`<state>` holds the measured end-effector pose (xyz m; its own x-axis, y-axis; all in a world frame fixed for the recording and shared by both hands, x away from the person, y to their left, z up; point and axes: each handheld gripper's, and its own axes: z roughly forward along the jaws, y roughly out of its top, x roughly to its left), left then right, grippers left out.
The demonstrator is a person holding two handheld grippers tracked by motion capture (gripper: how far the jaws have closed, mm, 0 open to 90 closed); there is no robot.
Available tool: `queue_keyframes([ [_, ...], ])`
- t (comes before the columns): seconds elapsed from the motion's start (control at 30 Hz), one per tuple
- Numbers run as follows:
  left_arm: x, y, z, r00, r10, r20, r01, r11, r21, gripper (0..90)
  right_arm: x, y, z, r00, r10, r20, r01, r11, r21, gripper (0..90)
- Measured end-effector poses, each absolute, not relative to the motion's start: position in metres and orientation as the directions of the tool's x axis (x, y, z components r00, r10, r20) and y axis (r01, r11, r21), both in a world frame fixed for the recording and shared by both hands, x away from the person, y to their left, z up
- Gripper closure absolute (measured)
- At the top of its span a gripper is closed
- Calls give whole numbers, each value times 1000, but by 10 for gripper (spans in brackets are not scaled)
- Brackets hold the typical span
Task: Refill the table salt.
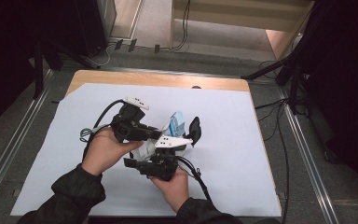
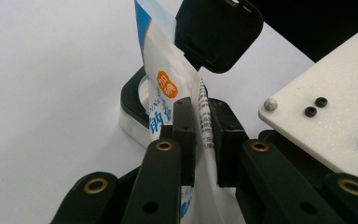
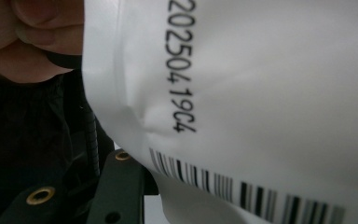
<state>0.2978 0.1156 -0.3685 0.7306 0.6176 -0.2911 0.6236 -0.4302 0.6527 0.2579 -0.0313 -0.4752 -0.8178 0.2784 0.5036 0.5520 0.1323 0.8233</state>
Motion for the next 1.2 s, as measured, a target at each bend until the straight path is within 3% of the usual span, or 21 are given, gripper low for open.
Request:
queue_keyframes([
  [1.2, 298, 113, -369, 732, 617, -290, 617, -420, 666, 818, 260, -31, -475, -813, 283, 510, 558, 127, 820, 597],
])
